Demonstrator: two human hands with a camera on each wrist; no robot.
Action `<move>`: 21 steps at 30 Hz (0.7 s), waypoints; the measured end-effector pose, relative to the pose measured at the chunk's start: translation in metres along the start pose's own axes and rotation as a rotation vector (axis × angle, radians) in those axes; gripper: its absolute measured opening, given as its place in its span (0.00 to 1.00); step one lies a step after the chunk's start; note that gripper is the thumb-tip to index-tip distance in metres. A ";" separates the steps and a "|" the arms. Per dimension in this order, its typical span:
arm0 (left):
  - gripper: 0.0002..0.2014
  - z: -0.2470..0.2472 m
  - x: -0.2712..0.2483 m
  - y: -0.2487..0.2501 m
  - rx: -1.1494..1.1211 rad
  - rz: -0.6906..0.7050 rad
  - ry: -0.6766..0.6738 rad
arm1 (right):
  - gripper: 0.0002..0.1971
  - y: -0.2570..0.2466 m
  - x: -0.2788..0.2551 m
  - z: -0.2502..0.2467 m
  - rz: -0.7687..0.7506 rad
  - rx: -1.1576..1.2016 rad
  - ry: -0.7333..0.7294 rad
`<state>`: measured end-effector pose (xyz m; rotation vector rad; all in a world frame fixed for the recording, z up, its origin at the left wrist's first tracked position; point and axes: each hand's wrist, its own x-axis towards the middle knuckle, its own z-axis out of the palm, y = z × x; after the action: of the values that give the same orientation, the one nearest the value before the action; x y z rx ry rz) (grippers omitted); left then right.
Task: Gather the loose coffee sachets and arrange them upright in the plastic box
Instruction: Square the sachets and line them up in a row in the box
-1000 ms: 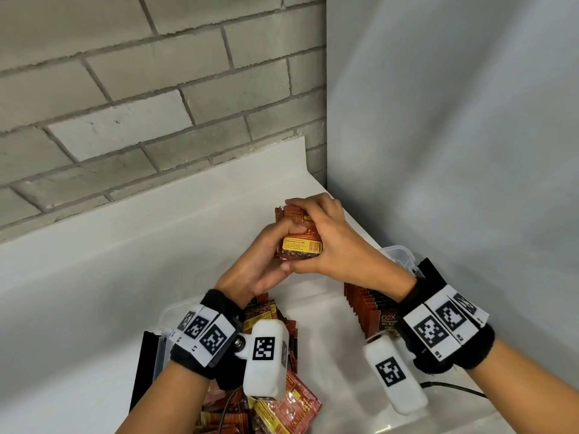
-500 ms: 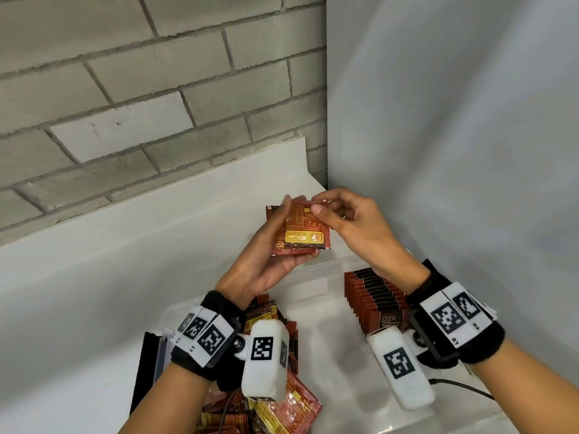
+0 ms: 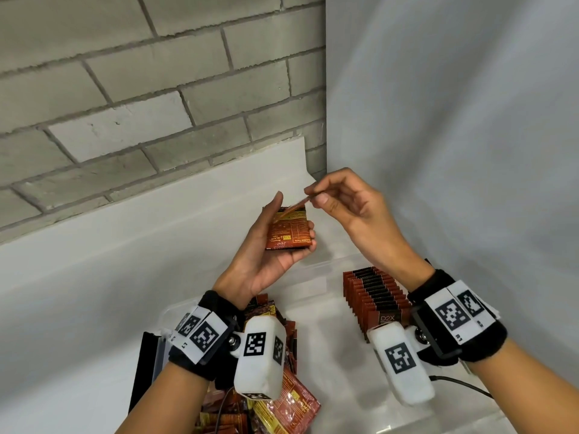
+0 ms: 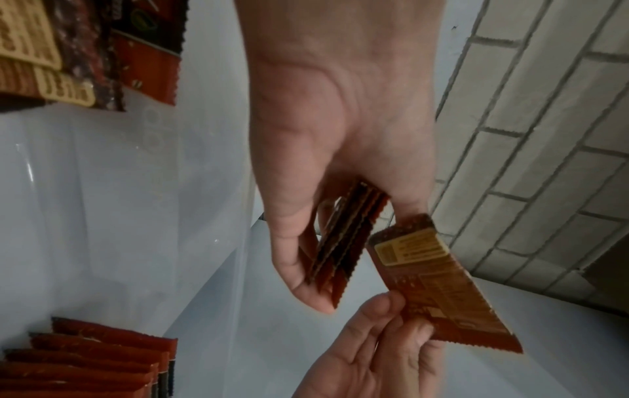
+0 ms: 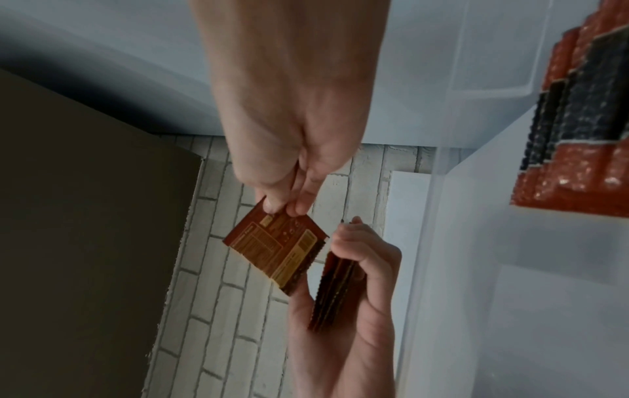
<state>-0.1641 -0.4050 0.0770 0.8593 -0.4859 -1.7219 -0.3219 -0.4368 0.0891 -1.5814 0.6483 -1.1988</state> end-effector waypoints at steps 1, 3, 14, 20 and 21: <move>0.21 -0.001 0.000 0.000 -0.017 0.004 0.004 | 0.08 0.000 0.000 0.000 0.000 -0.008 -0.011; 0.21 -0.002 0.000 -0.001 -0.050 0.020 -0.003 | 0.10 0.001 -0.001 0.001 0.014 -0.032 -0.020; 0.17 -0.004 0.002 -0.004 -0.064 0.168 -0.044 | 0.05 -0.003 0.006 -0.004 0.297 0.092 0.063; 0.21 -0.010 0.005 -0.006 -0.040 0.206 -0.112 | 0.21 -0.016 -0.001 -0.011 0.592 0.049 -0.182; 0.21 -0.010 0.005 -0.006 -0.022 0.205 -0.115 | 0.19 -0.017 -0.003 -0.012 0.604 0.050 -0.178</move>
<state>-0.1615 -0.4066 0.0647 0.6728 -0.6098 -1.5896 -0.3366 -0.4333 0.1040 -1.2960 0.8882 -0.6134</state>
